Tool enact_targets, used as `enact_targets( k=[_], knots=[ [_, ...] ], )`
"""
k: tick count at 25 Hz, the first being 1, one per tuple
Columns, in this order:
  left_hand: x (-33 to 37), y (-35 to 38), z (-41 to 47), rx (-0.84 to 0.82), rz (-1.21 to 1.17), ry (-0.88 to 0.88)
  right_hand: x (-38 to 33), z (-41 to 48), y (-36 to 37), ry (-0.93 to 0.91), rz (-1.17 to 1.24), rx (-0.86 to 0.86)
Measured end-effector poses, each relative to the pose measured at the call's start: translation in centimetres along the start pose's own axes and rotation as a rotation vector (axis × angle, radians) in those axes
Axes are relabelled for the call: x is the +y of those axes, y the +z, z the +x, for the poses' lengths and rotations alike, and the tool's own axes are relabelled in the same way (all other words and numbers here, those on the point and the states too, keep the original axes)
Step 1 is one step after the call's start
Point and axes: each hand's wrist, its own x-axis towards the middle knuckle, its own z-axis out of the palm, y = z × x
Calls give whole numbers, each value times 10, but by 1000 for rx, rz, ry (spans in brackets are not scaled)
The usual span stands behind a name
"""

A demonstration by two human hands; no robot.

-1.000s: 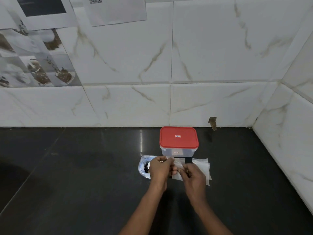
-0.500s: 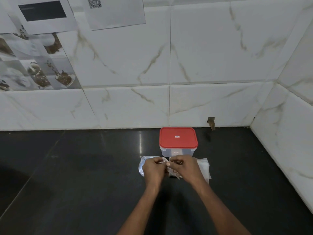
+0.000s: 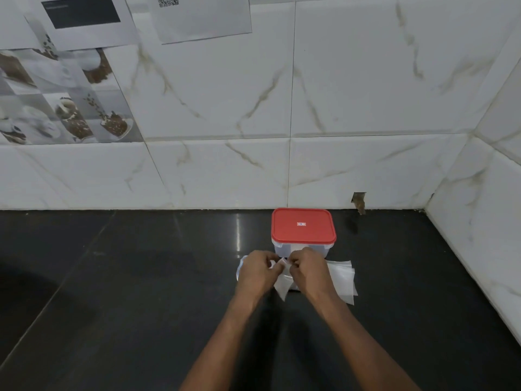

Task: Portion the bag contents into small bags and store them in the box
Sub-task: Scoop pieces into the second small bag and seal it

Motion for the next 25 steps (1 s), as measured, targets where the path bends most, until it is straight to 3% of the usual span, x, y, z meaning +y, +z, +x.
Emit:
enact_targets(
  k=[4, 10, 15, 17, 19, 25],
  knots=[
    [-32, 3, -5, -115, -132, 109, 0, 2, 0, 63, 299, -5],
    [-67, 21, -11, 83, -464, 60, -16, 9, 12, 95, 473, -87],
    [-88, 12, -11, 220, -605, 3, -30, 16, 24, 46, 599, -115],
    [-104, 4, -9, 305, -694, -60, -21, 26, 30, 57, 494, 0],
    [-122, -2, -11, 340, -742, -99, -7, 32, 36, 32, 240, 61],
    [-145, 15, -14, 206, -784, -144, -18, 18, 77, -8, -262, -74]
  ],
)
